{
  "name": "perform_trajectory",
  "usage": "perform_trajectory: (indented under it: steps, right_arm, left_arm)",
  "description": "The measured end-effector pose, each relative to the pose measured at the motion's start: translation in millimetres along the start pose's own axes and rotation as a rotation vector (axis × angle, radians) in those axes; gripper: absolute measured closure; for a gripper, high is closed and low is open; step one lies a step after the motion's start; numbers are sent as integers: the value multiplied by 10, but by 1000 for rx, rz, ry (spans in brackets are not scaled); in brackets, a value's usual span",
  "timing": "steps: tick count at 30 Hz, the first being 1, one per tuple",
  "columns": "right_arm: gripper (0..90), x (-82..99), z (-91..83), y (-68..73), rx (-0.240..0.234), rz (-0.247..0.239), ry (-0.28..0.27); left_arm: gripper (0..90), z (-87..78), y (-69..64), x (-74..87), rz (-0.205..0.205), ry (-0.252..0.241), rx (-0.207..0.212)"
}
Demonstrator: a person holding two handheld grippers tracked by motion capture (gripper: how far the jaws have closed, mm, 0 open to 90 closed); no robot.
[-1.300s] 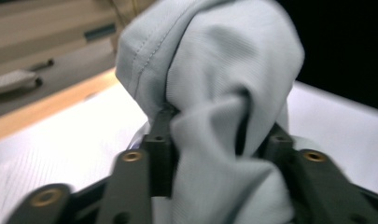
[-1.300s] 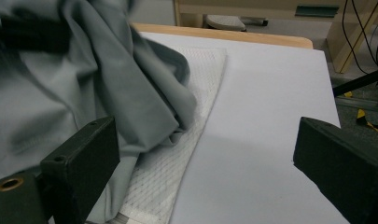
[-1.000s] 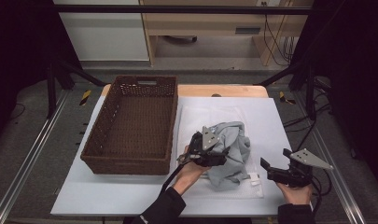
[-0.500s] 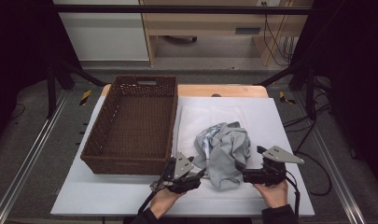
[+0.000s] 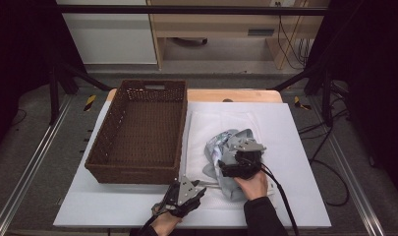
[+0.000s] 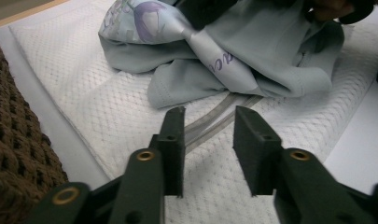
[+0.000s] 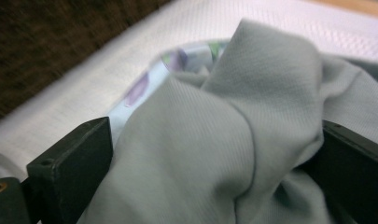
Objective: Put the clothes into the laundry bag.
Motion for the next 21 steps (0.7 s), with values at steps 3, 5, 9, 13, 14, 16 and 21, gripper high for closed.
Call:
perform_trajectory:
  steps: [3,5,9,13,14,16,21]
  right_arm:
    - [100,64,47,-54,1,7,35]
    - [128,82,66,-69,3,1,46]
    - [276,160,116,-89,24,11,60]
    - [469,160,104,-116,10,22,73]
    - [536,158,97,-126,12,32,76]
    - [636,155,81,-150,7,42,72]
    - [717,112,-36,-156,29,48,57]
  left_arm:
    - [677,-10,-9,77,54,71,7]
    - [689,-15,-11,98,74,98,13]
    - [737,-30,-9,157,60,138,49]
    - [821,0,-20,172,33,144,83]
    - [840,24,-5,185,10,151,98]
    - [880,41,17,191,2,155,100]
    - [897,34,57,187,-15,151,91]
Point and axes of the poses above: each handheld gripper's, and its own axes: z roughly forward along the jaws, x roughly out of its underside, y roughly to its left, the point moved 3 cm from there along z, roughly forward along the jaws, and after that the axes turned 7 degrees about -x, right-handed, at the moved point
